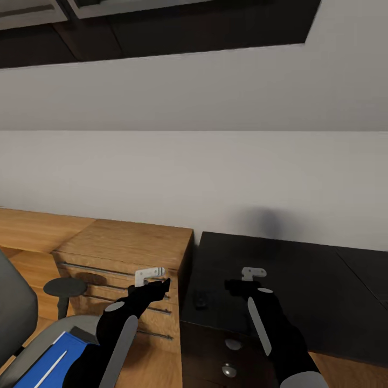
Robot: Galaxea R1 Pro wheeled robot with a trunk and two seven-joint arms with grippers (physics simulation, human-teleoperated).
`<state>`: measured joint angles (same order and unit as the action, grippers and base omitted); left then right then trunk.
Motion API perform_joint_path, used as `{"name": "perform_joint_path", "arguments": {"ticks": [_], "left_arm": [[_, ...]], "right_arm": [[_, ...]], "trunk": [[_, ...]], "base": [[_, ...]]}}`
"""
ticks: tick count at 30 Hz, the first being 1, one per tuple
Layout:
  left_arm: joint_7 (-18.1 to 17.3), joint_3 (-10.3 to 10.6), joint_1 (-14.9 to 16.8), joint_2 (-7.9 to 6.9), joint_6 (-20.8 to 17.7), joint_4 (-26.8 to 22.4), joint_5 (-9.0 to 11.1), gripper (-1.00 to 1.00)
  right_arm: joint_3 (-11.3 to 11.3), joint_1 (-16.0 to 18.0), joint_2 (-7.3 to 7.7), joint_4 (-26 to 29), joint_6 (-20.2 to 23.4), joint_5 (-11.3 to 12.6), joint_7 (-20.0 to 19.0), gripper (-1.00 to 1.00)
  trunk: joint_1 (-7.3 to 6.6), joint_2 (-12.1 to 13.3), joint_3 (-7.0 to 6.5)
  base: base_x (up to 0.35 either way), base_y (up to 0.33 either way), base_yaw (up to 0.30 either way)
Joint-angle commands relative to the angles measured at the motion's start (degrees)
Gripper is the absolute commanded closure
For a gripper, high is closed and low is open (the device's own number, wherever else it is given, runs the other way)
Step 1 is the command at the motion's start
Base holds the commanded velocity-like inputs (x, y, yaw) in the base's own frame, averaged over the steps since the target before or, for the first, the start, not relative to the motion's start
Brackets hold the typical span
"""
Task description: In the bedroom, organize the workspace by keeping the computer under the desk, ensuring the monitor is on the desk, placing the keyboard on the desk next to the monitor, placing the mouse on the desk next to the keyboard, moving the folder from the swivel chair onto the desk next to the mouse, stacking the notebook on top of the folder with the pen on top of the notebook, and positioning the swivel chair next to the desk.
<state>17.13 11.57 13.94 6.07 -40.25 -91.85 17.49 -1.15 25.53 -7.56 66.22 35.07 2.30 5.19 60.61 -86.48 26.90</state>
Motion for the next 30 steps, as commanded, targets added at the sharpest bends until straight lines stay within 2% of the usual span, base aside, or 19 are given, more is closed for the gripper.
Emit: {"name": "perform_joint_path", "arguments": {"ticks": [1, 30], "left_arm": [[0.54, 0.03, 0.03, -0.01, -0.18, -0.08, 0.62, -1.00], [0.54, 0.17, 0.03, -0.01, -0.18, 0.01, 0.70, -1.00]], "right_arm": [[-0.11, 0.05, 0.01, 0.05, 0.26, 0.25, 0.43, -1.00], [0.00, 0.05, 0.09, -0.03, 0.26, 0.25, 0.61, -1.00]], "trunk": [[0.00, -0.04, 0.07], [0.00, -0.04, 0.07]], "base": [[0.000, 0.000, -0.251], [0.000, 0.000, -0.289]]}}
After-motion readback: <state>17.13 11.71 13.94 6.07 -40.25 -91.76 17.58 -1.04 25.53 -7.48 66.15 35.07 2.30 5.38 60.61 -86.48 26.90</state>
